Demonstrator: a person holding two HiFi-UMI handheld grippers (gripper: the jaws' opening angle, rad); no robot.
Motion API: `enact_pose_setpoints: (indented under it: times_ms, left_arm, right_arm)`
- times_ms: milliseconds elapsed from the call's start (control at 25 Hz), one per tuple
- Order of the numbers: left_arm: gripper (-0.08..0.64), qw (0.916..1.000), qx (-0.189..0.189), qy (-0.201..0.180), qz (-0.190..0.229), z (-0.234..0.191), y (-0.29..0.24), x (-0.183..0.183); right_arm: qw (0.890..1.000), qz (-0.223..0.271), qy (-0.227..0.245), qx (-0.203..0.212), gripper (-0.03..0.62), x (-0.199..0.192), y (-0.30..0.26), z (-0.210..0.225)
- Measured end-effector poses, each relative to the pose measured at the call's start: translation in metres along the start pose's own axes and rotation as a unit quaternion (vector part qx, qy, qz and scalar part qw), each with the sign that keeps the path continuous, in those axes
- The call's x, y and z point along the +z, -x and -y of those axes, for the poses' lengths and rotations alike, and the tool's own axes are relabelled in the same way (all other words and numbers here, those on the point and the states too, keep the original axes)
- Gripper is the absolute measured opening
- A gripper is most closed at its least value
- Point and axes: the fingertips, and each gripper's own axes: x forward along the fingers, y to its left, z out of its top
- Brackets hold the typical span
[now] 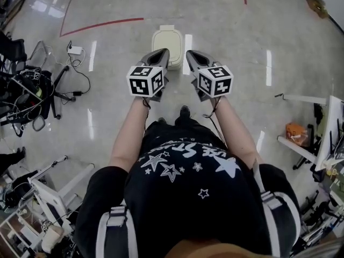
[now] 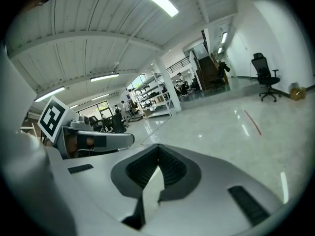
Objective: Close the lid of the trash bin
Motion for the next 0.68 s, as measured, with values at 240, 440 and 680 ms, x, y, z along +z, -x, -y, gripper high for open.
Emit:
enact_pose_setpoints:
  times_ms: [240, 440, 680]
  left_arm:
    - [0.011, 0.9999, -0.011, 0.003, 0.006, 0.006, 0.018, -0.005]
    - [0.011, 0.9997, -0.018, 0.009, 0.015, 0.000, 0.050, -0.009]
    - [0.011, 0.9992, -0.020, 0.017, 0.029, -0.008, 0.094, -0.015]
  right_arm:
    - [1.000, 0.003, 0.011, -0.008, 0.005, -0.003, 0.006, -0.015]
    - [0.999, 0.019, 0.027, -0.015, 0.005, 0.001, 0.015, -0.048]
    - [0.998, 0.021, 0.056, -0.014, 0.005, -0.006, 0.024, -0.092]
